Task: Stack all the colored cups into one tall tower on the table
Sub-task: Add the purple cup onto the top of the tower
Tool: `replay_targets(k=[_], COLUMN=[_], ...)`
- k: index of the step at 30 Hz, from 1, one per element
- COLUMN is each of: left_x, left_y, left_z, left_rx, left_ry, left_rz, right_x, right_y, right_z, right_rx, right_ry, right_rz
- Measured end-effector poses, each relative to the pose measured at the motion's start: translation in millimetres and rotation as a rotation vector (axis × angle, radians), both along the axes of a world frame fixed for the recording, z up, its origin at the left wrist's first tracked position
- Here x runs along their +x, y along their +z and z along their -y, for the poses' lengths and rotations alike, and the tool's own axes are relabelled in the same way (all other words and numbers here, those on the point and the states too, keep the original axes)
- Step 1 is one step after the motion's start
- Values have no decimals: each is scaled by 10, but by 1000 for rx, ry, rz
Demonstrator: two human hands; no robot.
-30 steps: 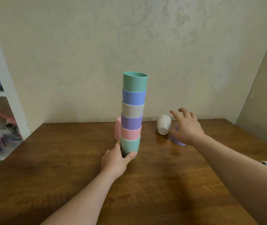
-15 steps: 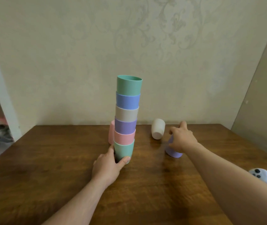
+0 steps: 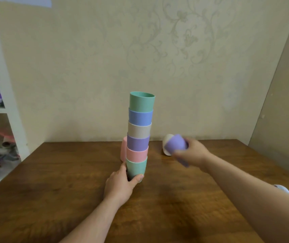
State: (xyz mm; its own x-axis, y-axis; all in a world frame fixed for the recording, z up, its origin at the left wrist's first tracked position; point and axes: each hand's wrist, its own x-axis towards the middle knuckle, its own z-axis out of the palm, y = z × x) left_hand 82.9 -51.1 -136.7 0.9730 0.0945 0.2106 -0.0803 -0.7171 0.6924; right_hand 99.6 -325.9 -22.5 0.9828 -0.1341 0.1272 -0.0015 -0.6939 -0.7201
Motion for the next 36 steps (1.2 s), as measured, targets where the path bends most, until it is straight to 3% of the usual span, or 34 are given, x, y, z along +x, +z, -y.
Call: replay_targets(k=[3,6,8,11,16,28,36], left_x=[3,2,-8,-32,-36,107,303], left_y=[5,4,4,8,18,155,128], left_z=[0,-14,-21,-20,-18,-64,-98], left_rx=[9,-25,-33,-49,-78,-3,-125], left_ry=[-12,-38,-42,-42,-35,-120,-196], left_rz=[8,-19,-18,-1,-20,-50,-42], right_x=[-17,-50,-85,-91,71,235,356], right_y=[720,1454,1763,1888,1602,1394,1137], right_z=[-328,-674,-883,-1092,-1241,-1238,-1151], right_rx=[531,708,741,662,431,448,486], right_ry=[0,54,107,205,311,352,444], right_rz=[291,589,674,625,434,369,354])
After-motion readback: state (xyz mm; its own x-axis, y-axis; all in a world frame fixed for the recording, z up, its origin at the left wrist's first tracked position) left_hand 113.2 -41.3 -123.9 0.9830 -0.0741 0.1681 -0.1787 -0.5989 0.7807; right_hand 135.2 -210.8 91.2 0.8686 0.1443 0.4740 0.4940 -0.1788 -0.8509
